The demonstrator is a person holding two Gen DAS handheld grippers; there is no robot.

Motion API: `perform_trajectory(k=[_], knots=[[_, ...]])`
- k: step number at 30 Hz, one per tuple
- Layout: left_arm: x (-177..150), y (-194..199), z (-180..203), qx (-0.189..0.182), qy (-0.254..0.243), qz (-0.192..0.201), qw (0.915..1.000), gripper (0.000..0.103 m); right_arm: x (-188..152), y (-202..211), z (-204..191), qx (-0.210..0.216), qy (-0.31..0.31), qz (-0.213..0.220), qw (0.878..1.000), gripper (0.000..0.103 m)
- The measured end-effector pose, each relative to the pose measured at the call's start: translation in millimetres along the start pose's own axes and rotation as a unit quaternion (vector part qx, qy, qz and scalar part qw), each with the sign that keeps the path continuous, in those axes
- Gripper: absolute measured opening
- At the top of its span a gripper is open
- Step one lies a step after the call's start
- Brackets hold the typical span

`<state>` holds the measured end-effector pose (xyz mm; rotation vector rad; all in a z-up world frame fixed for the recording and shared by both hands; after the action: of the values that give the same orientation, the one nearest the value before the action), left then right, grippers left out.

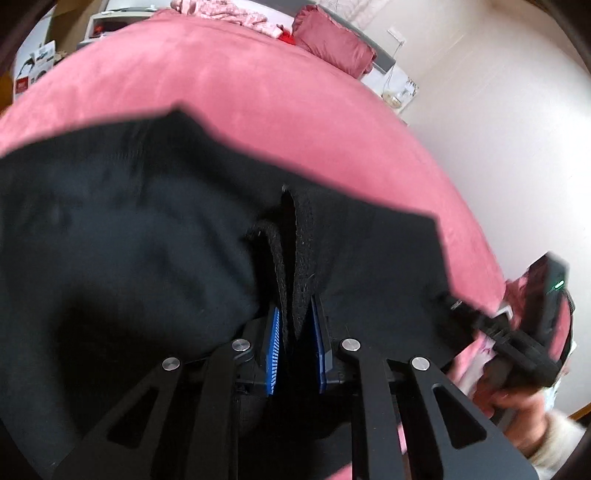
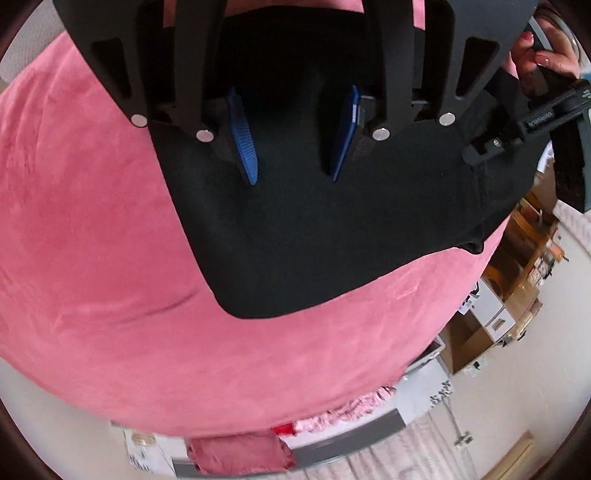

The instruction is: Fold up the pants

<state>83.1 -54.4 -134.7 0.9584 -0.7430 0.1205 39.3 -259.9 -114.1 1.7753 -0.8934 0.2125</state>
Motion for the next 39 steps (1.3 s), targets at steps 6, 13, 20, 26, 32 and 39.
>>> perform_trajectory(k=[6, 13, 20, 26, 32, 39], knots=[[7.5, 13.6, 8.9, 0.031, -0.017, 0.022, 0.9991, 0.045, 8.7, 16.9, -3.0, 0.019, -0.010, 0.024, 0.999, 0.057], [41.2, 62.1, -0.5, 0.087, -0.014, 0.130, 0.9875, 0.059, 43.7, 22.0, -11.4, 0.013, -0.008, 0.060, 0.998, 0.053], [77.2, 0.5, 57.2, 0.076, -0.152, 0.081, 0.9822, 0.069, 58.8, -3.2, 6.5, 0.011, -0.041, 0.025, 0.999, 0.049], [55.9, -36.4, 41.0, 0.088, -0.129, 0.035, 0.9871, 0.069, 47.1, -11.4, 20.5, 0.019, -0.045, 0.025, 0.998, 0.050], [40.3, -33.6, 55.0, 0.110, -0.194, 0.046, 0.9736, 0.070, 40.6, -13.7, 20.8, 0.008, -0.016, 0.060, 0.998, 0.051], [38.0, -33.4, 49.5, 0.106, -0.192, 0.050, 0.9744, 0.071, 30.8, 2.7, 27.6, 0.032, -0.028, 0.077, 0.996, 0.055]])
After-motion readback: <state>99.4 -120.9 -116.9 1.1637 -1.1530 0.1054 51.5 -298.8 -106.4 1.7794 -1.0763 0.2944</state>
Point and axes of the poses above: each gripper's, at about its wrist camera, not at the fingertips, and y roughly against the way its jaws point, z to its right, x to its top, the point moved 6 cm from there along -y, roughly the way its jaws point, and after that the axes turned 14 degrees about -y, right-handed, at the moved point
